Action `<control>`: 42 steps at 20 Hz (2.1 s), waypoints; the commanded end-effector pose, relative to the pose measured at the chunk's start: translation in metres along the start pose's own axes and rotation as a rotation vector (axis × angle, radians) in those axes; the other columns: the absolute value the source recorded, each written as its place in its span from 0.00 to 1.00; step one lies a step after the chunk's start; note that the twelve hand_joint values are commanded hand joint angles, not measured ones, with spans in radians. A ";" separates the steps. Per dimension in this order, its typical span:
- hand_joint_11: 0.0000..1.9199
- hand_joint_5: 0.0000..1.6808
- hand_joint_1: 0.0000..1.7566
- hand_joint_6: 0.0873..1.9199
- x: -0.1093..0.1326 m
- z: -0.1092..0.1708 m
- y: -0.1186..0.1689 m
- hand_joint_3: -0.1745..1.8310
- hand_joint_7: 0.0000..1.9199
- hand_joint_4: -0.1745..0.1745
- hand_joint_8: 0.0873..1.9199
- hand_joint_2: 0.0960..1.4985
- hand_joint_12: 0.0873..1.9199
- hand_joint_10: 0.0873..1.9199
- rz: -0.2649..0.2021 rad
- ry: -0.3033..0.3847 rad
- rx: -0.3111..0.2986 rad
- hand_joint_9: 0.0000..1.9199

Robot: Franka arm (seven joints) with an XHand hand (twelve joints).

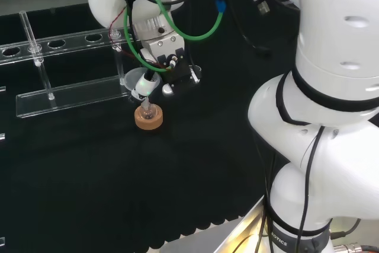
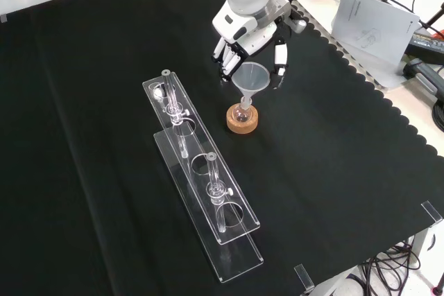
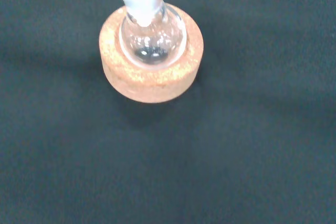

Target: Place the funnel on the round-bottom flask.

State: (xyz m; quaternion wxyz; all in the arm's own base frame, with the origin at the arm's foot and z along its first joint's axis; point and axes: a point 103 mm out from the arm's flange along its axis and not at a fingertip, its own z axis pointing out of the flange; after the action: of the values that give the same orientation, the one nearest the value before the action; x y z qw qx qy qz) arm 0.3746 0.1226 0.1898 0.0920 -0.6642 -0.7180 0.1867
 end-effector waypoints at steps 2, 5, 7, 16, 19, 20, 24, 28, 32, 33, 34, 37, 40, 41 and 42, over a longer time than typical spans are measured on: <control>0.27 0.29 0.40 0.30 0.003 0.003 0.001 0.34 0.29 0.28 0.43 0.49 0.65 0.34 0.013 -0.001 -0.001 0.44; 0.27 0.27 0.40 0.29 0.006 0.003 0.001 0.34 0.28 0.28 0.43 0.49 0.65 0.33 0.020 -0.004 -0.006 0.43; 0.26 0.26 0.40 0.29 0.007 0.003 0.002 0.34 0.27 0.28 0.42 0.49 0.65 0.33 0.025 -0.006 -0.009 0.43; 0.25 0.24 0.40 0.25 0.009 0.002 0.006 0.34 0.24 0.27 0.43 0.48 0.66 0.34 0.026 0.001 0.004 0.39; 0.24 0.25 0.40 0.24 0.011 0.003 0.007 0.34 0.24 0.27 0.43 0.48 0.66 0.34 0.026 0.006 0.001 0.39; 0.24 0.25 0.40 0.23 0.010 0.003 0.007 0.34 0.24 0.27 0.43 0.48 0.66 0.34 0.025 0.008 0.004 0.39; 0.24 0.24 0.40 0.23 0.011 0.004 0.008 0.34 0.24 0.27 0.43 0.48 0.66 0.34 0.030 0.001 0.007 0.39; 0.24 0.24 0.40 0.22 0.010 0.005 0.007 0.34 0.23 0.27 0.42 0.48 0.66 0.34 0.028 0.013 0.011 0.38; 0.24 0.24 0.39 0.22 0.000 0.006 0.006 0.34 0.22 0.26 0.42 0.48 0.67 0.34 0.034 0.027 0.024 0.38; 0.24 0.23 0.39 0.21 -0.003 0.006 0.006 0.34 0.22 0.26 0.42 0.47 0.67 0.34 0.038 0.030 0.028 0.38; 0.23 0.23 0.39 0.20 -0.004 0.006 0.005 0.34 0.21 0.26 0.42 0.47 0.67 0.34 0.040 0.032 0.029 0.37; 0.23 0.23 0.38 0.19 0.001 0.005 0.005 0.34 0.20 0.26 0.42 0.46 0.67 0.34 0.050 0.024 0.033 0.36; 0.22 0.23 0.38 0.17 -0.001 0.006 0.005 0.33 0.19 0.26 0.42 0.46 0.67 0.34 0.037 0.037 0.042 0.35; 0.22 0.23 0.37 0.16 -0.002 0.006 0.004 0.33 0.18 0.26 0.42 0.46 0.68 0.34 0.031 0.040 0.042 0.35; 0.22 0.22 0.37 0.15 -0.003 0.007 0.004 0.33 0.17 0.26 0.42 0.45 0.68 0.34 0.020 0.046 0.046 0.34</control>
State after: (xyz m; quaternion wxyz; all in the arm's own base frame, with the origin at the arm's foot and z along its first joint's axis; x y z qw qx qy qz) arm 0.3772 0.1217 0.1825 0.1110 -0.6802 -0.6990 0.1909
